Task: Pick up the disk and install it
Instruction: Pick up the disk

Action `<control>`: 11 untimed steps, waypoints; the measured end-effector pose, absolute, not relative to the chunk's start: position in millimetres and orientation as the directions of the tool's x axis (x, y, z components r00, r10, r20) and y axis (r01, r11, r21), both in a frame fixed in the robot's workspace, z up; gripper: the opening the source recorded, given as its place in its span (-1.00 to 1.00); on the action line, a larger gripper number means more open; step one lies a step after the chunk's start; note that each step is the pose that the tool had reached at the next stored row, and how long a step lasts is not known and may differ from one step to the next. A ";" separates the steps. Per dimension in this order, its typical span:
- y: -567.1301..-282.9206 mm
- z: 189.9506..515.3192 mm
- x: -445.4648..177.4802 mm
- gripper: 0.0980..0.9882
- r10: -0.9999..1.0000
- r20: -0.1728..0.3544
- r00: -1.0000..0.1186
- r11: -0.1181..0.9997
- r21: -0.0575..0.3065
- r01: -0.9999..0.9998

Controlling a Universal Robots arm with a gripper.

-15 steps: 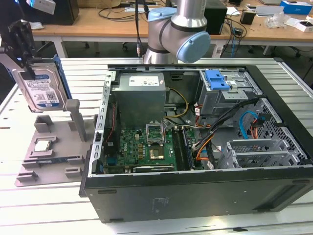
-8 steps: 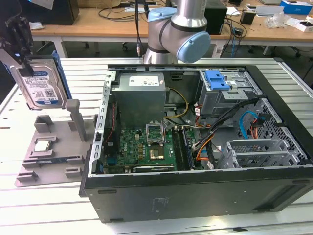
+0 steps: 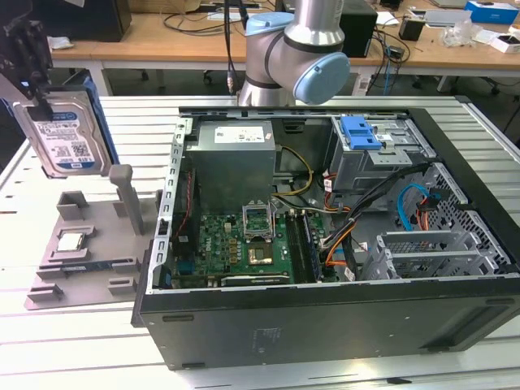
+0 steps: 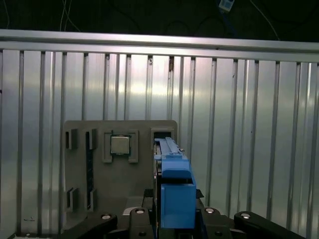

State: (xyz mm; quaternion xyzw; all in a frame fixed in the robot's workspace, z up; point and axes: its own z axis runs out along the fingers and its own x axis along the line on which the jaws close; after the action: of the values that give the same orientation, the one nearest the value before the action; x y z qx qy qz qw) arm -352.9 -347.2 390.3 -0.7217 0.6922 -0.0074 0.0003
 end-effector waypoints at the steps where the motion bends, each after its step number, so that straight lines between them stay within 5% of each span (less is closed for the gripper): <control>1: -347.2 391.6 -352.9 -0.39 -0.999 0.010 0.042 -0.042 -0.011 -0.999; 11: -347.2 407.0 -352.7 -0.39 -0.999 0.010 0.042 -0.042 -0.011 -0.999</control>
State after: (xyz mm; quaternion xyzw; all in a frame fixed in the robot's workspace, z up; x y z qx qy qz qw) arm -352.7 -347.2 407.0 -0.7217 0.6922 -0.0074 0.0003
